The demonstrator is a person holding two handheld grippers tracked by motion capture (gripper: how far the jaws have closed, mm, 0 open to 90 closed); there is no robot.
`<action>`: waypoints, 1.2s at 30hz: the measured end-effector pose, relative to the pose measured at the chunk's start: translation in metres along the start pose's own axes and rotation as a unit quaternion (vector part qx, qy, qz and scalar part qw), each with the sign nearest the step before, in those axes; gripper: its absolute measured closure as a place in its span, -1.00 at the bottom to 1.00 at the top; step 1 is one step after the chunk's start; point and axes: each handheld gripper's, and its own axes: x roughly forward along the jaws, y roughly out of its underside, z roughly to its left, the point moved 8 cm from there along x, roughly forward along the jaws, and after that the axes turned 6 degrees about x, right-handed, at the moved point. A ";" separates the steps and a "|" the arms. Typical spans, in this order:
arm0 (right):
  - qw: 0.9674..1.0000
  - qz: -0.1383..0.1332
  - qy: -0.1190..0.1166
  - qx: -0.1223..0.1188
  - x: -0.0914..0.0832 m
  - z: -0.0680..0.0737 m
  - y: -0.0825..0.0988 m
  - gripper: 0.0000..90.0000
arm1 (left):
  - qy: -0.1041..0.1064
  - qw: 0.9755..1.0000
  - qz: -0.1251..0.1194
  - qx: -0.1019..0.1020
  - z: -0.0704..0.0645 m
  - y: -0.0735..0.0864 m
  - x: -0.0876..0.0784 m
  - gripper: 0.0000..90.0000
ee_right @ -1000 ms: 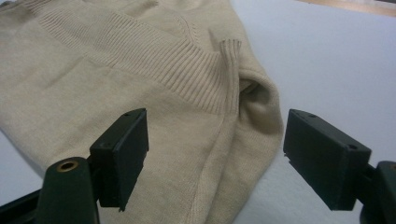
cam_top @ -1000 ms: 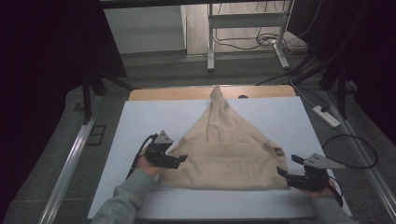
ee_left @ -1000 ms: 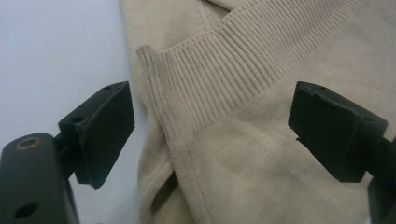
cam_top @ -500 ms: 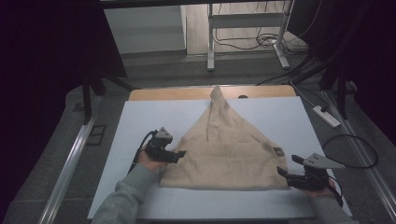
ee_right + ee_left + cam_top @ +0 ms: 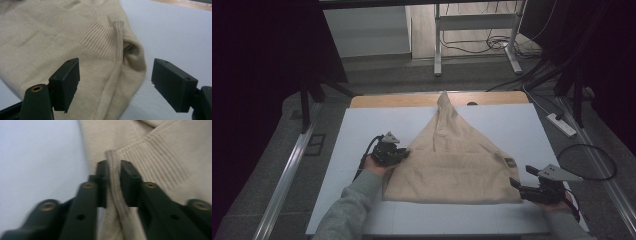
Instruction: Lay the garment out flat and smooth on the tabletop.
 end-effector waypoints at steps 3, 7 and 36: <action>1.000 -0.001 0.008 -0.001 0.000 -0.001 -0.002 -0.48 | 0.009 1.000 -0.007 0.007 -0.002 -0.001 -0.004 0.83; 1.000 0.004 0.015 -0.005 0.006 -0.002 -0.014 -0.42 | 0.013 1.000 -0.009 0.009 -0.003 -0.001 -0.006 0.84; 0.997 0.068 -0.026 0.007 0.064 0.003 -0.049 0.80 | 0.024 0.999 -0.025 0.018 -0.010 -0.001 -0.016 0.84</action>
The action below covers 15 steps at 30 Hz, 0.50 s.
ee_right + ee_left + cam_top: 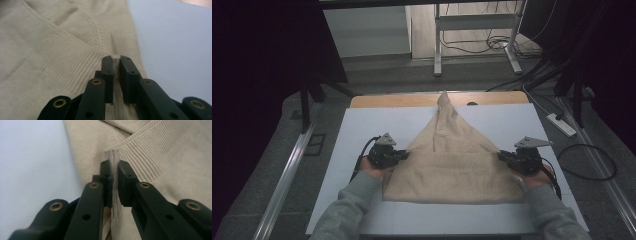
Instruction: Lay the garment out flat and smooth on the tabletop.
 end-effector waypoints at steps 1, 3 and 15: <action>1.000 -0.001 -0.004 0.001 -0.001 0.001 0.000 0.80 | 0.001 1.000 -0.002 -0.003 0.000 0.000 0.000 0.84; 1.000 -0.002 -0.012 0.002 -0.002 0.005 0.001 0.80 | 0.001 1.000 -0.004 -0.005 0.000 0.001 -0.001 0.84; 0.999 -0.026 -0.043 0.006 -0.028 0.017 0.011 0.81 | 0.000 1.000 -0.014 -0.006 -0.006 0.004 -0.008 0.84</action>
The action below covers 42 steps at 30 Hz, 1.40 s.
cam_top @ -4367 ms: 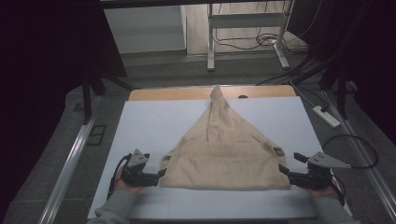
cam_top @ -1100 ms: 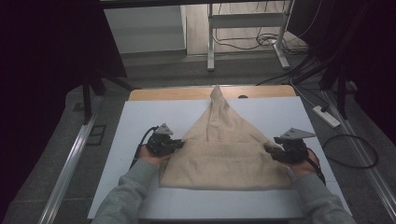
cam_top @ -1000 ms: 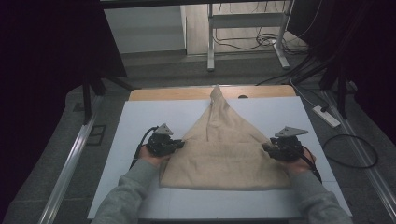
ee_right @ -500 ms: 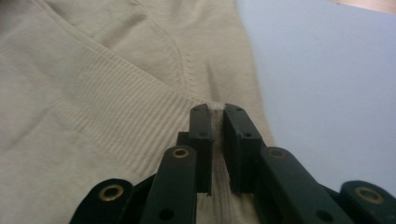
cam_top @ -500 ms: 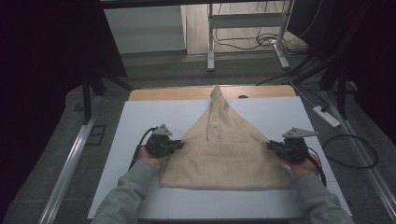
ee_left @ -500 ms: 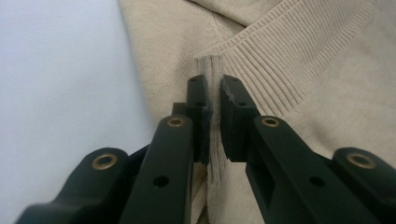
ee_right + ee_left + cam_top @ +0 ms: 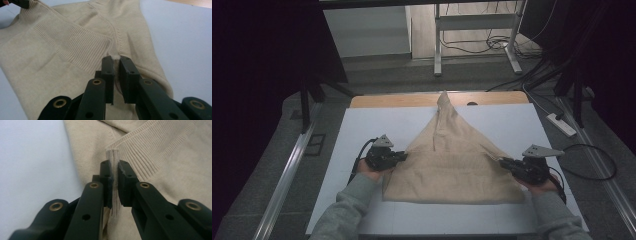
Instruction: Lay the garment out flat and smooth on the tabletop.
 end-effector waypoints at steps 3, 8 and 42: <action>1.000 -0.003 -0.002 0.007 -0.005 0.001 0.006 0.81 | 0.000 1.000 -0.003 -0.001 -0.005 0.004 -0.004 0.84; 1.000 -0.009 -0.003 0.010 -0.018 0.011 0.019 0.81 | 0.005 1.000 -0.007 -0.001 -0.022 0.013 -0.012 0.84; 0.999 -0.019 -0.027 0.003 -0.094 0.066 0.087 0.38 | 0.068 0.997 0.005 0.040 -0.145 0.087 -0.071 0.77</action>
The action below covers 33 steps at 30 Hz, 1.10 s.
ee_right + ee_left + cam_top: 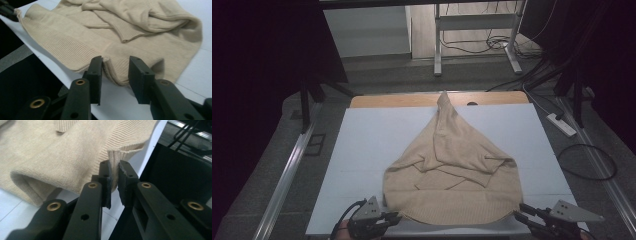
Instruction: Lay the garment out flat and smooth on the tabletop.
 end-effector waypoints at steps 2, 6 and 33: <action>1.000 -0.008 0.003 0.003 -0.001 -0.003 -0.001 0.26 | -0.005 1.000 -0.009 0.001 0.002 -0.001 -0.002 0.58; 0.999 -0.033 0.011 0.010 -0.007 -0.008 -0.007 0.09 | -0.028 0.999 -0.031 -0.020 0.012 -0.004 -0.005 0.22; 0.997 0.066 0.043 0.017 0.083 -0.051 -0.038 0.50 | -0.098 0.994 -0.028 -0.045 0.083 -0.044 0.040 0.33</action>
